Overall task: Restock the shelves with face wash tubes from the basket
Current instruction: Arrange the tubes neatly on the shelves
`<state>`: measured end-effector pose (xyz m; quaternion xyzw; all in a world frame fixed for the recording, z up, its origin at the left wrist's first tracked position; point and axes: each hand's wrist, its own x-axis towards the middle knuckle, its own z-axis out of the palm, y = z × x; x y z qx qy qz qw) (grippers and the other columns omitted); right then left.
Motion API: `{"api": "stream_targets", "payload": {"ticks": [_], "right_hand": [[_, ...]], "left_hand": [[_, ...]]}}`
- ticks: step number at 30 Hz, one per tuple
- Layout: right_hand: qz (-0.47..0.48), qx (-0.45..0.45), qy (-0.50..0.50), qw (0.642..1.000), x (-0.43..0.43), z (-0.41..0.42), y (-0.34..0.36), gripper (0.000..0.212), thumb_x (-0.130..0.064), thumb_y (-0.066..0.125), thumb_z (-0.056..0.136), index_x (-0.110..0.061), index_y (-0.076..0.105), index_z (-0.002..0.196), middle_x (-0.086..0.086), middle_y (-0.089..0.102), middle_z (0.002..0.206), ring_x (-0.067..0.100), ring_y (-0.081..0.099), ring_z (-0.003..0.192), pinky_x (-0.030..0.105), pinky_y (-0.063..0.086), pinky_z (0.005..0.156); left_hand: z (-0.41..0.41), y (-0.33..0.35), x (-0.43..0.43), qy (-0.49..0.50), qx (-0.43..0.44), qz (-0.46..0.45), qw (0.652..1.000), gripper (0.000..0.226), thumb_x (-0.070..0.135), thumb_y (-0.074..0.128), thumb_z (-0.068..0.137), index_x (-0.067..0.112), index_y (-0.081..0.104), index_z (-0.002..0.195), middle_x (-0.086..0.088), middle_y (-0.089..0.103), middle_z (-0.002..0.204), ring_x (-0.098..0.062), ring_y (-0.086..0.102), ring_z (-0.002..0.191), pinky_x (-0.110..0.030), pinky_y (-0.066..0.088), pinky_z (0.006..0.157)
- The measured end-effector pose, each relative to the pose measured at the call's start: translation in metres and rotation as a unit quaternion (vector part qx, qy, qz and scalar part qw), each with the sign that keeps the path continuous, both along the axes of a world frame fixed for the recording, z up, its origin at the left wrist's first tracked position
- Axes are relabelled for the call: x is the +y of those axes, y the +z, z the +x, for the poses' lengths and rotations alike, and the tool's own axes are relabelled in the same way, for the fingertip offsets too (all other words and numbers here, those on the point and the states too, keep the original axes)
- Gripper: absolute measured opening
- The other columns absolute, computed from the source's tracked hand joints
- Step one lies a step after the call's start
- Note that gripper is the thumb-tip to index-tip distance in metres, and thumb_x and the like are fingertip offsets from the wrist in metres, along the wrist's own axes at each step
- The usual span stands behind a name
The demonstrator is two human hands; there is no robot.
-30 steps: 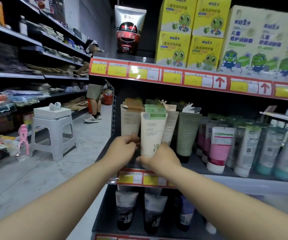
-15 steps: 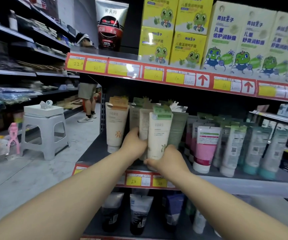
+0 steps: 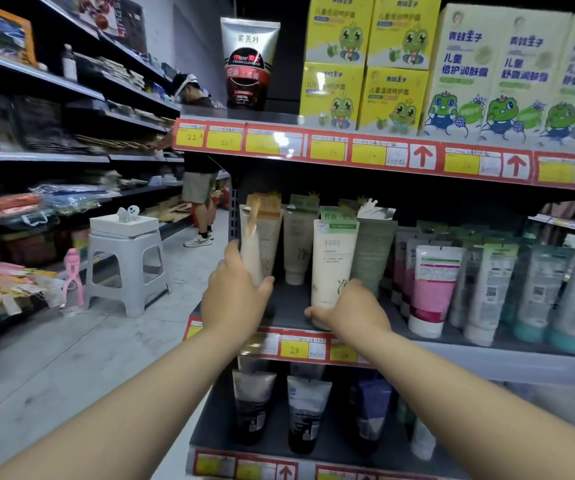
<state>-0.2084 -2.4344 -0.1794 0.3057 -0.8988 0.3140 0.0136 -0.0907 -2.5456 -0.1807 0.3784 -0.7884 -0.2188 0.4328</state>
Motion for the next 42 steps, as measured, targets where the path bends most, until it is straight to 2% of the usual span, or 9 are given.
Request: {"api": "stream_targets", "payload": {"ticks": [5,11,16,20,24,28,32,37,42], "right_hand": [[0.001,-0.002,0.003,1.000,-0.006,0.006,0.001,0.068,-0.048,0.075,0.072,-0.007,0.041,0.113,0.009,0.060,0.115,0.028,0.061,0.102,0.035,0.051,0.077],[0.006,-0.001,0.001,1.000,-0.013,0.012,0.002,0.070,-0.050,0.074,0.072,-0.007,0.040,0.116,0.008,0.059,0.115,0.027,0.061,0.102,0.033,0.049,0.073],[0.006,0.017,0.007,1.000,-0.013,0.011,0.001,0.071,-0.054,0.073,0.071,-0.011,0.042,0.117,0.004,0.060,0.114,0.025,0.060,0.102,0.033,0.051,0.075],[-0.064,-0.030,0.059,0.996,-0.015,0.010,-0.007,0.069,-0.047,0.074,0.073,-0.012,0.038,0.121,0.003,0.057,0.121,0.023,0.058,0.107,0.040,0.052,0.085],[-0.083,-0.028,0.060,0.994,-0.012,0.007,-0.010,0.057,-0.041,0.074,0.075,-0.012,0.044,0.114,0.002,0.060,0.114,0.021,0.059,0.100,0.037,0.053,0.082],[-0.073,-0.018,0.044,0.996,-0.010,0.010,-0.009,0.060,-0.044,0.076,0.072,-0.011,0.044,0.110,0.003,0.060,0.110,0.023,0.060,0.097,0.038,0.053,0.079],[-0.070,-0.021,0.030,0.997,-0.013,0.016,-0.008,0.063,-0.047,0.077,0.070,-0.011,0.042,0.109,0.005,0.060,0.111,0.025,0.061,0.098,0.040,0.054,0.077],[-0.068,-0.011,0.035,0.997,-0.020,0.024,-0.009,0.064,-0.050,0.073,0.072,-0.010,0.042,0.110,0.007,0.061,0.111,0.028,0.061,0.099,0.034,0.050,0.070],[-0.071,0.030,0.061,0.995,-0.008,0.020,-0.011,0.039,-0.041,0.060,0.084,-0.010,0.049,0.106,0.008,0.065,0.105,0.030,0.062,0.094,0.034,0.047,0.070]], "left_hand": [[0.005,0.002,-0.009,-0.025,-0.090,0.033,0.995,0.101,0.034,0.071,0.078,0.020,0.001,0.149,-0.015,0.035,0.138,-0.034,0.036,0.128,-0.046,0.038,0.099],[0.005,-0.004,-0.016,-0.006,-0.112,0.071,0.991,0.064,0.037,0.069,0.076,0.010,0.038,0.126,-0.012,0.041,0.125,-0.030,0.039,0.118,-0.039,0.042,0.089],[-0.002,-0.013,-0.024,0.017,-0.056,0.130,0.990,0.075,0.048,0.077,0.067,0.014,0.027,0.111,-0.014,0.054,0.118,-0.034,0.053,0.108,-0.046,0.051,0.085],[-0.006,-0.018,-0.020,0.066,-0.114,0.062,0.989,0.078,0.056,0.069,0.073,0.010,0.027,0.119,-0.015,0.053,0.123,-0.034,0.048,0.113,-0.043,0.042,0.089],[-0.004,-0.024,-0.023,0.036,-0.141,0.067,0.987,0.073,0.055,0.064,0.078,0.012,0.029,0.125,-0.012,0.050,0.129,-0.032,0.047,0.118,-0.041,0.036,0.095],[0.012,-0.027,-0.023,-0.020,-0.048,0.063,0.997,0.072,0.043,0.073,0.074,0.014,0.038,0.129,-0.008,0.050,0.128,-0.029,0.045,0.118,-0.040,0.041,0.095],[0.032,-0.026,-0.005,-0.037,0.056,-0.082,0.994,0.052,0.020,0.064,0.084,0.013,0.041,0.130,-0.001,0.042,0.121,-0.019,0.038,0.118,-0.031,0.039,0.094],[0.028,-0.013,0.017,-0.141,0.048,-0.147,0.978,0.031,0.007,0.055,0.086,0.014,0.052,0.116,0.006,0.048,0.110,-0.009,0.042,0.108,-0.014,0.029,0.088],[0.002,0.001,0.044,-0.216,0.041,-0.112,0.969,0.035,0.007,0.051,0.089,0.014,0.051,0.123,0.002,0.051,0.120,-0.013,0.047,0.115,-0.022,0.037,0.097]]}}
